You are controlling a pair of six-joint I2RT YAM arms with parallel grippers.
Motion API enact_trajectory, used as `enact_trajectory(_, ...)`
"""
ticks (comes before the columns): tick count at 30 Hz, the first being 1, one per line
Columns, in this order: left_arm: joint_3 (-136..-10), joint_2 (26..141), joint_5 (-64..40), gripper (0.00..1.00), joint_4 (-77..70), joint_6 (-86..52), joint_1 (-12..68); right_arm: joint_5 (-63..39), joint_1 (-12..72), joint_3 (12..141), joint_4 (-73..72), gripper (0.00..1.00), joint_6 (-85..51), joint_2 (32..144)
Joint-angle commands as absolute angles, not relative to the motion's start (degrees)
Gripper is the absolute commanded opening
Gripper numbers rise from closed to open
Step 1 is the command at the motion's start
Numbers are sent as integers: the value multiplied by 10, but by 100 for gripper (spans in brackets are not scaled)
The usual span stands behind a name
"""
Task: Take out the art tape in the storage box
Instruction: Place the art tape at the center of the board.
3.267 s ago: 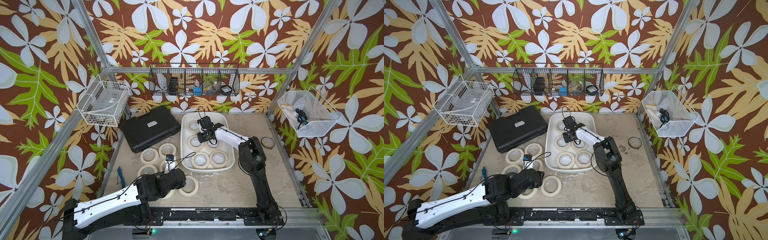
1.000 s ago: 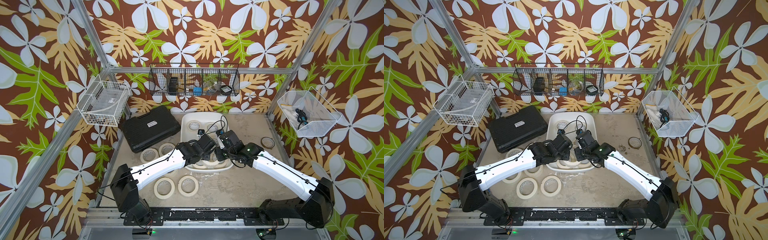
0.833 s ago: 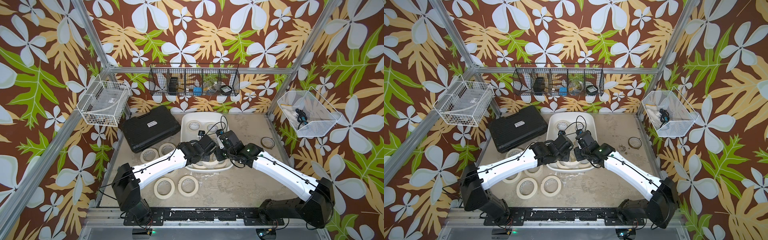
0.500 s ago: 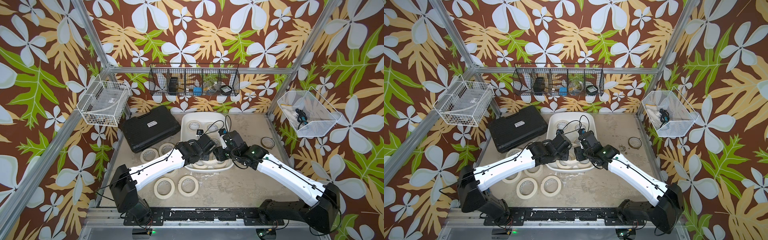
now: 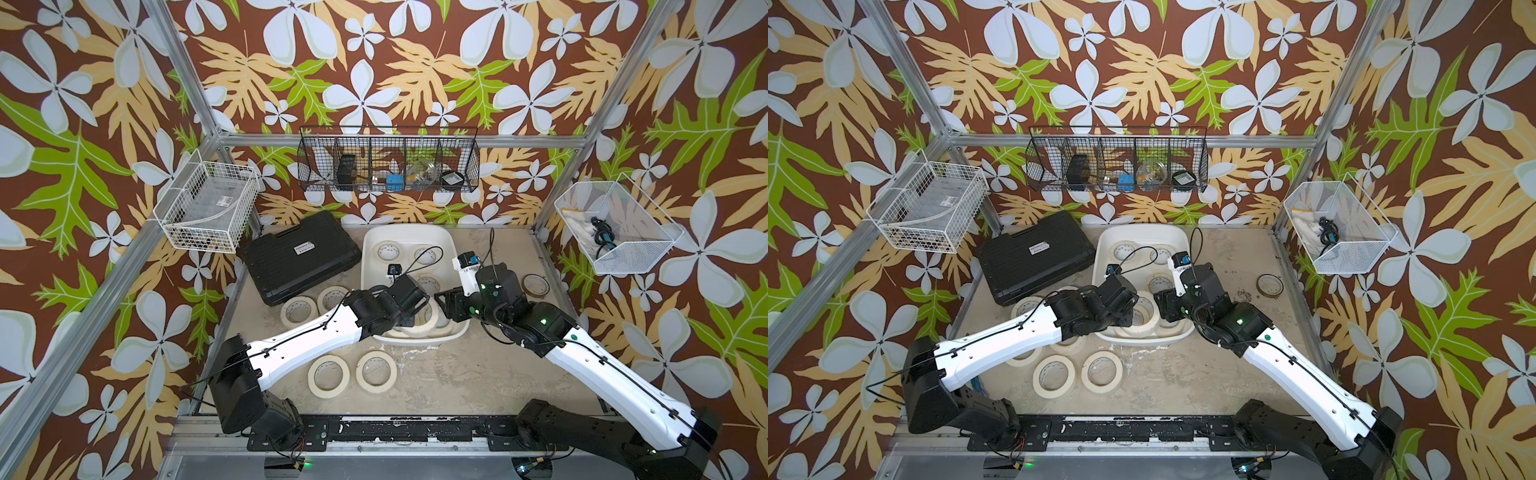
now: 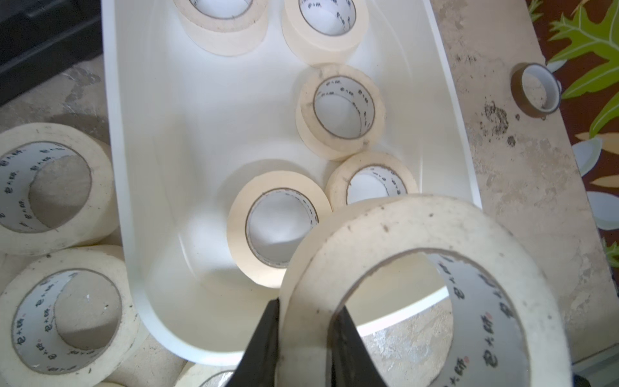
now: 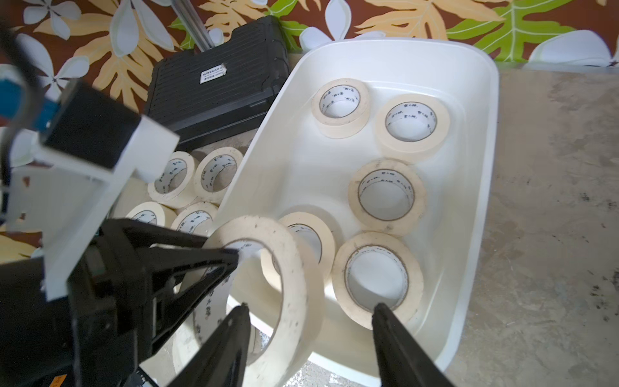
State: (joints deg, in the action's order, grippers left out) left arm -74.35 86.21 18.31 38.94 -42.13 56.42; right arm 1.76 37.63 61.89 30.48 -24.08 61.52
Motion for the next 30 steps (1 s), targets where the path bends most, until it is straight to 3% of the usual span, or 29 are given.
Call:
enact_trajectory(1, -719, 851, 165, 2, 358, -416, 588, 33, 344, 604, 295, 61, -254, 606)
enact_trajectory(16, -593, 846, 142, 0, 254, -415, 688, -2, 298, 576, 298, 61, -233, 595)
enact_trajectory(30, -529, 891, 189, 0, 195, -467, 714, -1, 298, 564, 296, 61, -229, 593)
